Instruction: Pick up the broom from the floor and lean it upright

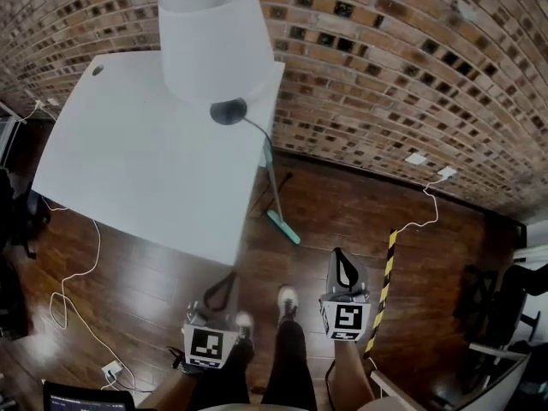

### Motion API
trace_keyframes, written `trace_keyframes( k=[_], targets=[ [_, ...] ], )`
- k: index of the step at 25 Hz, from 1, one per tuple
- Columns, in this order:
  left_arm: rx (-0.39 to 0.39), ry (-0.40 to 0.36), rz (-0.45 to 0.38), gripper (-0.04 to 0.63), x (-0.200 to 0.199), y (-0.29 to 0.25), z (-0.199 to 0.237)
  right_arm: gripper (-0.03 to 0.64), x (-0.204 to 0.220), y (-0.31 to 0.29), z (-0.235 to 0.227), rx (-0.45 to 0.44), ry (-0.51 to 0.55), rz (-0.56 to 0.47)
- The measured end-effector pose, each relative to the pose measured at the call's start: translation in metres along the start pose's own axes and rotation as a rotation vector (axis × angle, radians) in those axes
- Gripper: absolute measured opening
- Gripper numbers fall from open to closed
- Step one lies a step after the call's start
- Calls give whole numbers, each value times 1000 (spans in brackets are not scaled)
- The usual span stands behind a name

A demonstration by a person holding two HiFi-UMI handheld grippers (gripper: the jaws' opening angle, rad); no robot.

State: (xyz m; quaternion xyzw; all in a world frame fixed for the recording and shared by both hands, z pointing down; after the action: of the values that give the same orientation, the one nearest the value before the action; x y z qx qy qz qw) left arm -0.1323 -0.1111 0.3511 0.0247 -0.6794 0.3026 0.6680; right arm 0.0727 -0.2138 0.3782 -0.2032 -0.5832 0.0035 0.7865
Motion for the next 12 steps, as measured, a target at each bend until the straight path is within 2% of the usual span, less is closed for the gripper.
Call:
trace_keyframes(
  k=[6, 9, 12],
  targets=[
    [-37, -34, -93, 2, -80, 62, 20, 12, -92, 72, -11, 32, 9, -83],
    [-47, -84, -107, 2, -101, 91, 22, 12, -127, 109, -14, 49, 3, -117],
    [-53, -97, -111, 2, -114, 109, 18, 12, -161, 137, -21, 65, -19, -152]
  ],
)
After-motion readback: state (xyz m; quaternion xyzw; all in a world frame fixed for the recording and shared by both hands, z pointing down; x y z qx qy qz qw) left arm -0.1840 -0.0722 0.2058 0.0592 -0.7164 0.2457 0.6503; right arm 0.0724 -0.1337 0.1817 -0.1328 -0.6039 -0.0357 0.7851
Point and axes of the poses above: the fingertips, and each gripper's own axes: y backward along the fingers, z to its left, x out of its underside, the point moved 1 cm from there along y, backward along the fingers, and after that the axes turned 14 degrees about x, right-handed, at the moved point
